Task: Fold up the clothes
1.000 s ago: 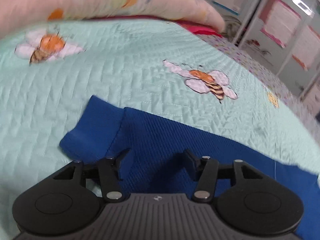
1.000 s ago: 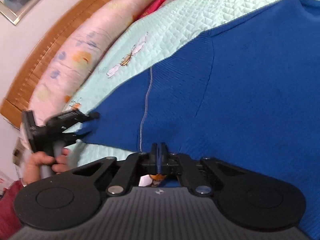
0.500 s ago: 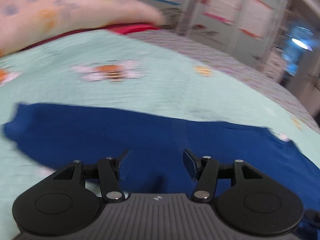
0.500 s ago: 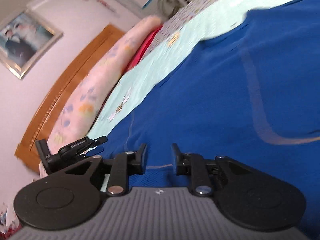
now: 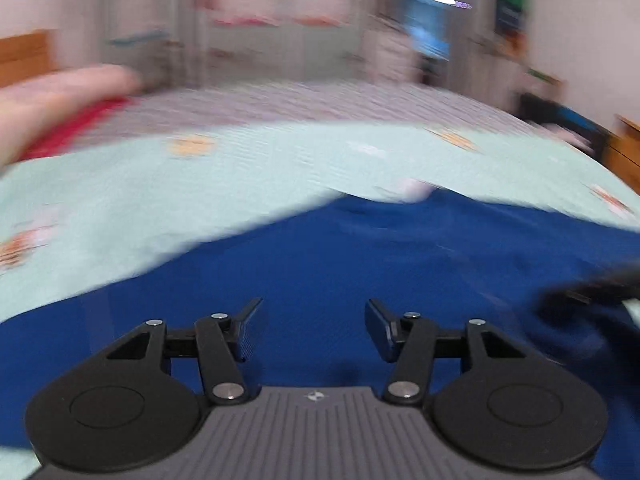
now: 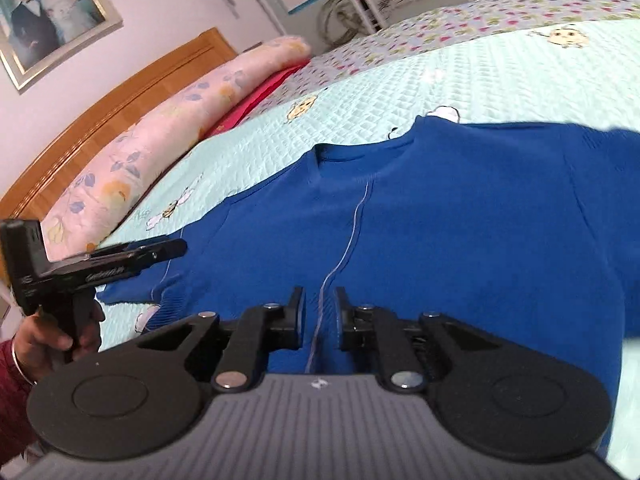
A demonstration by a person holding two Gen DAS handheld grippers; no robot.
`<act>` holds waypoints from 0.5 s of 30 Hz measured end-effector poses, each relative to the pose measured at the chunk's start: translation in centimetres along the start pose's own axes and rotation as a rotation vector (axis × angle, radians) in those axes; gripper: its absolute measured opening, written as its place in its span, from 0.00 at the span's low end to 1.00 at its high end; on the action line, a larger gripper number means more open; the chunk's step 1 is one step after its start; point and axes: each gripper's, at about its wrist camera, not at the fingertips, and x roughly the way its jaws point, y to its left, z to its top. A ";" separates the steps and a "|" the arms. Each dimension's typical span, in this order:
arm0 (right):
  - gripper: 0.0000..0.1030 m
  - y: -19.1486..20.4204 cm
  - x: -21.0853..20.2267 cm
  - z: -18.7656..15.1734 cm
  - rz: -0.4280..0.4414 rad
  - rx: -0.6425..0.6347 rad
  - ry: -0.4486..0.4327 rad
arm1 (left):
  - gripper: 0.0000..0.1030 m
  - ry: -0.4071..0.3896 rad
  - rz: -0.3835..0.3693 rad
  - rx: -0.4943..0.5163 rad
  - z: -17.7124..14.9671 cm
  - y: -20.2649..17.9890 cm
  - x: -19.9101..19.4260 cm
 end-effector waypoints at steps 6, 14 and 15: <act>0.00 -3.9 6.0 4.8 -0.021 -0.103 0.131 | 0.67 0.074 0.022 0.131 1.9 -2.4 9.5; 0.04 -5.5 9.1 8.6 -0.070 -0.081 0.043 | 0.60 0.063 0.077 0.053 5.5 -1.5 12.5; 0.13 -5.4 8.5 8.5 -0.049 -0.088 0.040 | 0.60 0.058 0.064 0.052 5.2 -1.2 12.0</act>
